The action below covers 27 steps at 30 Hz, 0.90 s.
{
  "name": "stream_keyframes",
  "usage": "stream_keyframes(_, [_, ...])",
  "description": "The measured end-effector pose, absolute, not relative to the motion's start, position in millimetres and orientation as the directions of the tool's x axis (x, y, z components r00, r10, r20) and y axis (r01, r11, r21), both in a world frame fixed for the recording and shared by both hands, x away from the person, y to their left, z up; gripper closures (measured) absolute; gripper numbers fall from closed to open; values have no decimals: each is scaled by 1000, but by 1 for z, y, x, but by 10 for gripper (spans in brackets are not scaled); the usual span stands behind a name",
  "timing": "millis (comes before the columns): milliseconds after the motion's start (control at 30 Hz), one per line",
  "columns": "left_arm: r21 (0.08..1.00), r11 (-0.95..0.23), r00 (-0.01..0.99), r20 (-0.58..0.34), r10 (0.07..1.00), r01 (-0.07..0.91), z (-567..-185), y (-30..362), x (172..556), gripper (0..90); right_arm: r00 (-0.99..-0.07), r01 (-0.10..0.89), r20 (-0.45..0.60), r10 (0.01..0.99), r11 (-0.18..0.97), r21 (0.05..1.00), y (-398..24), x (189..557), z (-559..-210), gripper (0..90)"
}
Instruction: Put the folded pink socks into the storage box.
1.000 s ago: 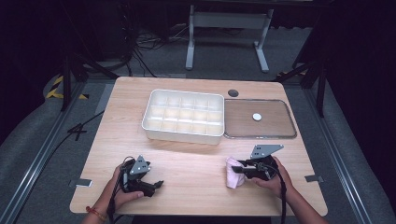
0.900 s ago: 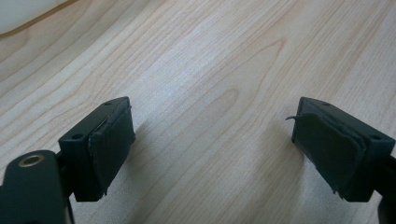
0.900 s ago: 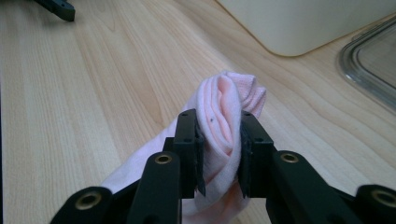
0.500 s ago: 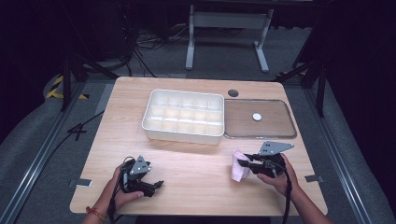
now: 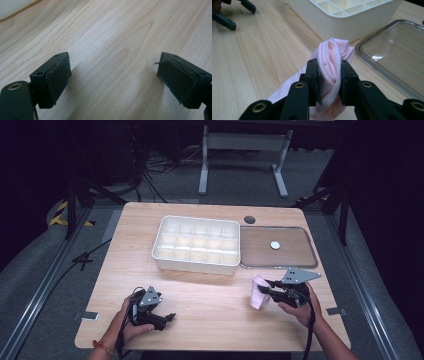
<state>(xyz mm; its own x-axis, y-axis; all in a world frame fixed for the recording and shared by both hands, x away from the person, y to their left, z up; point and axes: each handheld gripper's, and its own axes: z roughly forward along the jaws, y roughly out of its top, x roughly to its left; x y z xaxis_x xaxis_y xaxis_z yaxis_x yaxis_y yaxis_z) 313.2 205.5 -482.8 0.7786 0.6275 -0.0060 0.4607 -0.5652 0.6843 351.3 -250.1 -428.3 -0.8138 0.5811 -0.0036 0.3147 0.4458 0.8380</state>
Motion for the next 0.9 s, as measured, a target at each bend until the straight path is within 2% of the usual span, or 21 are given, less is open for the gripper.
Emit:
stream_keyframes(333, [684,-565,778,-6,628,461,-483,205,313,119,-801,261,-33,598,398,879,-248,361,-405,728])
stream_keyframes(667, [685,-564,779,-9,627,462,-483,205,313,119,-802,146,-124,584,394,907,-222,380,-365,728])
stream_keyframes(900, [685,-563,779,-10,627,462,-483,205,313,119,-806,116,-151,572,403,908,-199,393,-348,728])
